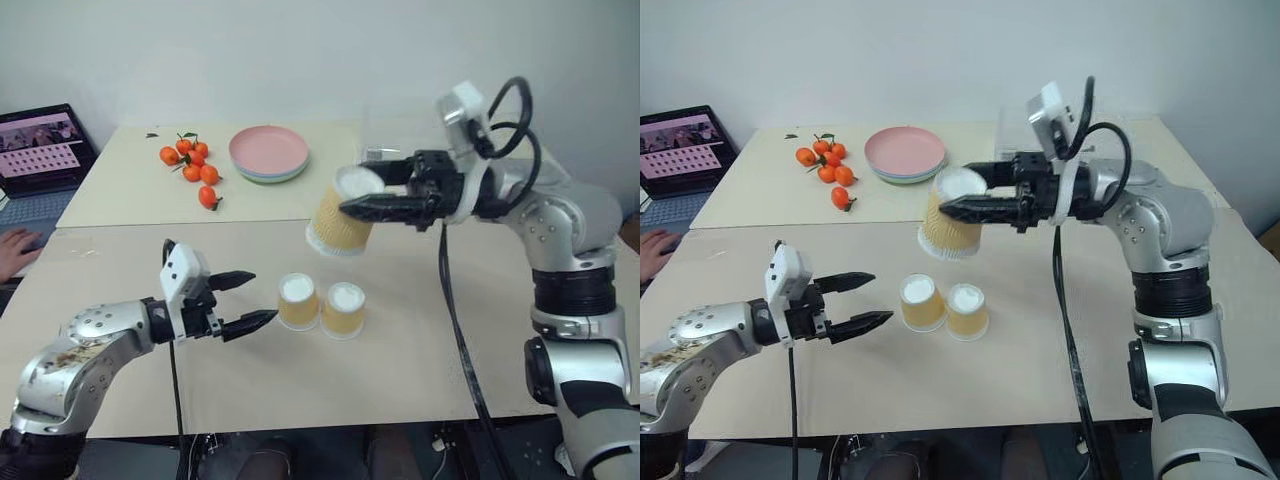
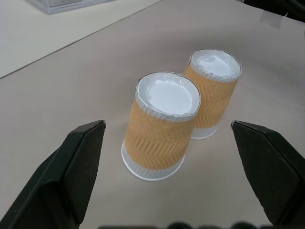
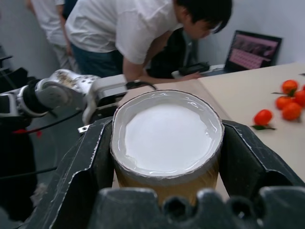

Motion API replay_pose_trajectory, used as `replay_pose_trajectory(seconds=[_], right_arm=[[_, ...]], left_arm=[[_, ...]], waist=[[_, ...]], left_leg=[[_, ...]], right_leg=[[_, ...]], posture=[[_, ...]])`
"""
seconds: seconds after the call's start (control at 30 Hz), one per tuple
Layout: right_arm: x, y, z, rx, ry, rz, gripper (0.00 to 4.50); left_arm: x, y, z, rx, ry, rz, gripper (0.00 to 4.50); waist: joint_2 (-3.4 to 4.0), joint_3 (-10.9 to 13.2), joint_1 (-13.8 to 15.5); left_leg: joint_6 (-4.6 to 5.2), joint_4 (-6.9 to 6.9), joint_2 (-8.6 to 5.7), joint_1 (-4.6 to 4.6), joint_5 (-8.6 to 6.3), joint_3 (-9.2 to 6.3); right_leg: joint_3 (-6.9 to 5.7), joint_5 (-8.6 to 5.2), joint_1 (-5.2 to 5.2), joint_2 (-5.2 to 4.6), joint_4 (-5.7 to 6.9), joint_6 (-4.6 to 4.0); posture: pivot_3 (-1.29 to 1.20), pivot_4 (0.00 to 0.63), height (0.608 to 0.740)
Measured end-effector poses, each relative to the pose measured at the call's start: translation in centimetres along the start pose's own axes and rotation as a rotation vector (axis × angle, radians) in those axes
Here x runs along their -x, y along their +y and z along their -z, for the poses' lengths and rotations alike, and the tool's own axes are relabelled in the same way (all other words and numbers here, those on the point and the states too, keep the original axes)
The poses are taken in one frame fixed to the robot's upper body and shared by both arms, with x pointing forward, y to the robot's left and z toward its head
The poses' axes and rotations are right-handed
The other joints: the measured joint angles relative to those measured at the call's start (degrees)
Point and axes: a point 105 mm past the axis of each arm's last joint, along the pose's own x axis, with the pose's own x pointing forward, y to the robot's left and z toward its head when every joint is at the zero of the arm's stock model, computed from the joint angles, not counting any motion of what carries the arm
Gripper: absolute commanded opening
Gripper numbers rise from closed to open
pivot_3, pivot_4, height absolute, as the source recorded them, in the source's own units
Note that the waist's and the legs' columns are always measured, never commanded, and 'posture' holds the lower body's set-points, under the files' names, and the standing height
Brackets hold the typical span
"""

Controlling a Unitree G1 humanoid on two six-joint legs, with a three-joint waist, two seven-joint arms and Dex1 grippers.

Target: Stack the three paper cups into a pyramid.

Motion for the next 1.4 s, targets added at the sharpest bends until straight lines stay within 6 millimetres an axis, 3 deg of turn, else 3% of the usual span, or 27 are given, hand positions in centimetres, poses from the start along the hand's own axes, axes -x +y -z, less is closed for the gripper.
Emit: replay_pose_trajectory(seconds=[0.23, 0.8, 1.0, 1.13, 1.4], right_arm=[[-1.1, 0.6, 2.5, -0.054, 0.056, -0.037, 3.12], [-2.7, 0.0, 5.7, -0.086, 0.084, -0.019, 3.12], [-2.3, -0.9, 6.3, -0.084, 0.089, 0.016, 3.12], [-2.2, -1.1, 6.3, -0.05, 0.097, 0.027, 4.39], [-1.3, -1.3, 7.3, -0.087, 0.147, 0.046, 4.45]], left_arm=[[-0.9, -0.3, 0.0, -0.011, -0.023, 0.019, 4.5], [-0.2, -1.4, -1.3, -0.043, -0.026, 0.06, 4.5], [-0.1, -1.4, -1.3, -0.043, -0.022, 0.057, 4.5], [-0.2, -1.6, -1.5, -0.051, -0.026, 0.057, 4.5], [-0.4, -1.4, -1.8, -0.056, -0.045, 0.042, 4.5]], waist=[[0.0, 0.0, 0.1], [0.0, 0.0, -0.1], [0.0, 0.0, -0.1], [0.0, 0.0, -0.2], [0.0, 0.0, -0.1]], left_leg=[[-0.01, 0.0, 0.0, -0.01, 0.01, 0.0], [-0.04, -0.01, 0.0, -0.01, 0.02, 0.0], [-0.04, -0.01, 0.0, -0.02, 0.02, 0.0], [-0.05, -0.01, 0.01, -0.02, 0.03, 0.0], [-0.06, -0.01, 0.0, -0.02, 0.03, 0.0]], right_leg=[[0.0, 0.01, -0.04, 0.0, 0.01, -0.01], [0.01, 0.02, -0.09, 0.01, 0.02, -0.03], [0.01, 0.02, -0.1, 0.02, 0.01, -0.03], [0.01, 0.02, -0.09, 0.02, 0.02, -0.03], [0.01, 0.02, -0.08, 0.02, 0.01, -0.04]], posture=[[0.0, 0.15, 0.728], [0.0, 0.15, 0.728], [0.0, 0.15, 0.728], [0.0, 0.15, 0.728], [0.0, 0.15, 0.728]])
